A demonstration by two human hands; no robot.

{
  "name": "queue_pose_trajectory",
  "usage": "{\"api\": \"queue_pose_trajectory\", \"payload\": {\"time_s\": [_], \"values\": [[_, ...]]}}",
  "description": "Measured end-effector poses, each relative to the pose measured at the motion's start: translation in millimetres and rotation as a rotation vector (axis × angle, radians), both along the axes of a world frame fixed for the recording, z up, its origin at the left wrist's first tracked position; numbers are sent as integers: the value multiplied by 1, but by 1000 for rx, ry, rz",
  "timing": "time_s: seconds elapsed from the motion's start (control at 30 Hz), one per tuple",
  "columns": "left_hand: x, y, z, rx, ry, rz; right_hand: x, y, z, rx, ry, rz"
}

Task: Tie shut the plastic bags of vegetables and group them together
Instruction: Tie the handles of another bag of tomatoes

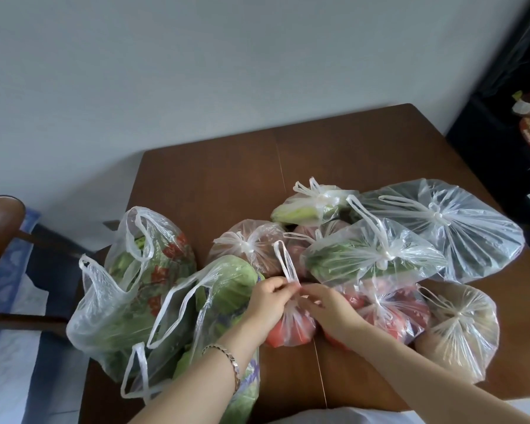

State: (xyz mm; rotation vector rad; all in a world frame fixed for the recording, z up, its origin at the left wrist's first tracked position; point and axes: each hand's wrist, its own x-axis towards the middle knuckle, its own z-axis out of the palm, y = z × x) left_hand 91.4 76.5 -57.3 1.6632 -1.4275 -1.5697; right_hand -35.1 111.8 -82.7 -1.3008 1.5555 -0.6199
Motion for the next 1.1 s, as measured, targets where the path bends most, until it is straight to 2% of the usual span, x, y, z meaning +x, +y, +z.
{"api": "queue_pose_trajectory", "payload": {"time_s": [0.07, 0.13, 0.23, 0.33, 0.4, 0.5, 0.57, 0.63, 0.73, 0.8, 0.87, 0.97, 1.1], "values": [[0, 2, 1, 12, 6, -3, 4, 1, -4, -38, 36, 1], [0, 4, 2, 29, 17, 12, 6, -1, -2, -64, -8, -42], [4, 2, 4, 44, 51, 115, 11, -3, -5, 33, -235, -186], [13, -2, 7, -33, 41, 207, 12, -9, -15, 151, -221, -369], [15, -2, 12, -80, 92, 190, 13, -13, -15, 167, -76, -258], [6, -8, 22, -187, -9, 17, 20, -12, -7, 38, 103, 43], [-3, -15, 25, -178, -34, -75, 22, -12, -3, -18, 205, 196], [-9, -21, 26, -102, 9, -113, 20, -11, -3, -16, 213, 221], [-13, -25, 22, 42, 8, -190, 15, -11, -2, 64, 57, 62], [-10, -23, 19, 45, -133, -235, 13, -11, -2, 115, -71, -75], [-5, -15, 13, -54, -280, -264, 8, -11, -2, 177, -166, -185], [4, 0, 0, -273, -403, -353, 3, -8, -2, 227, -293, -245], [12, 6, -16, -467, -440, -411, 2, -5, -3, 187, -374, -352]]}}
